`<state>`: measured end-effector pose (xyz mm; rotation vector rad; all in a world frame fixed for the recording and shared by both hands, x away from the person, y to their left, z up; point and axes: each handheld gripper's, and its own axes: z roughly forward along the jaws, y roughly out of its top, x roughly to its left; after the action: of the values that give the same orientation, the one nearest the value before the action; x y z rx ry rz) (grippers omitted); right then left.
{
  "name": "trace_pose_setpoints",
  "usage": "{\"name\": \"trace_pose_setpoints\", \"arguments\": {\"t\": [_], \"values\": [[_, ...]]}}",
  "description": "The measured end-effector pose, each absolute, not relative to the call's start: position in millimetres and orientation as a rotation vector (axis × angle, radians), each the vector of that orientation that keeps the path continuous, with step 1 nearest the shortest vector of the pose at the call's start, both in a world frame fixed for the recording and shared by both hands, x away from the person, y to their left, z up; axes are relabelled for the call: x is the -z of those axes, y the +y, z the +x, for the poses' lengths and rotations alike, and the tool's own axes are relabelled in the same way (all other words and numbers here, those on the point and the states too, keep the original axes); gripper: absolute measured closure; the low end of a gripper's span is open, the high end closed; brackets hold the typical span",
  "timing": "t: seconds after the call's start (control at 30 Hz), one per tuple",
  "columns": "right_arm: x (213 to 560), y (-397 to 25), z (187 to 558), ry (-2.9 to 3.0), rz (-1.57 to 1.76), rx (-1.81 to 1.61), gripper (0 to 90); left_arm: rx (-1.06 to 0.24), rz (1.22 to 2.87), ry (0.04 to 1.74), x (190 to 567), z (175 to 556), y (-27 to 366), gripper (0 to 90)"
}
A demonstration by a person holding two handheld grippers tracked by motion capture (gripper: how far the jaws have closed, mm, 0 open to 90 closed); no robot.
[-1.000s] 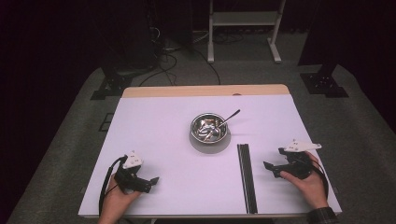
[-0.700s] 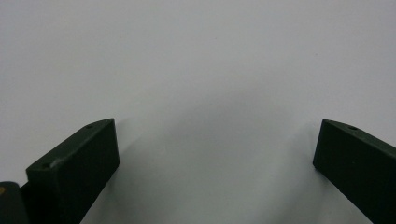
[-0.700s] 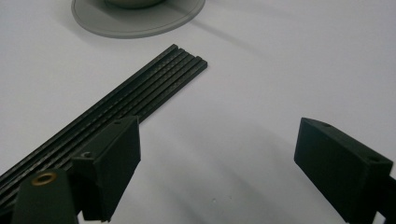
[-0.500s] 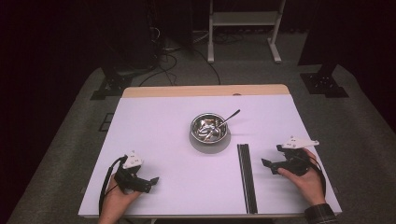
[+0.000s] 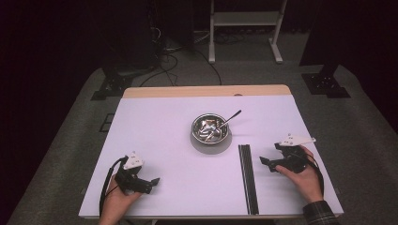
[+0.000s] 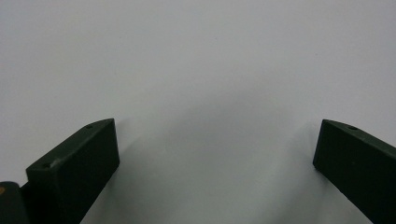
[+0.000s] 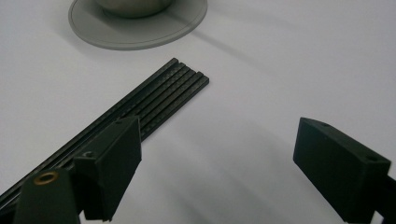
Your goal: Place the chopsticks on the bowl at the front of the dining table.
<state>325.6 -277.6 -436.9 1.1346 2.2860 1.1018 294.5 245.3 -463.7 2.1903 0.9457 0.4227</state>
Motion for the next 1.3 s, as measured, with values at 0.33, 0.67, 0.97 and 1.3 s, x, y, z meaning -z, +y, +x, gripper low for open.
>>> {"name": "trace_pose_setpoints", "arguments": {"t": [0.33, 0.67, 0.97, 1.3], "values": [[433, -271, 335, 2.283, 1.125, -1.103, 13.5, -0.423, 2.191, 0.946, 464, 295, 245, 0.0], [432, -264, 343, 2.289, 1.118, -1.102, 13.7, -0.423, 2.190, 0.946, 464, 295, 245, 0.0], [429, -256, 350, 2.293, 1.112, -1.108, 13.7, -0.423, 2.191, 0.945, 464, 295, 245, 0.0], [431, -250, 359, 2.307, 1.112, -1.097, 13.7, -0.423, 2.191, 0.945, 464, 295, 245, 0.0]]}}
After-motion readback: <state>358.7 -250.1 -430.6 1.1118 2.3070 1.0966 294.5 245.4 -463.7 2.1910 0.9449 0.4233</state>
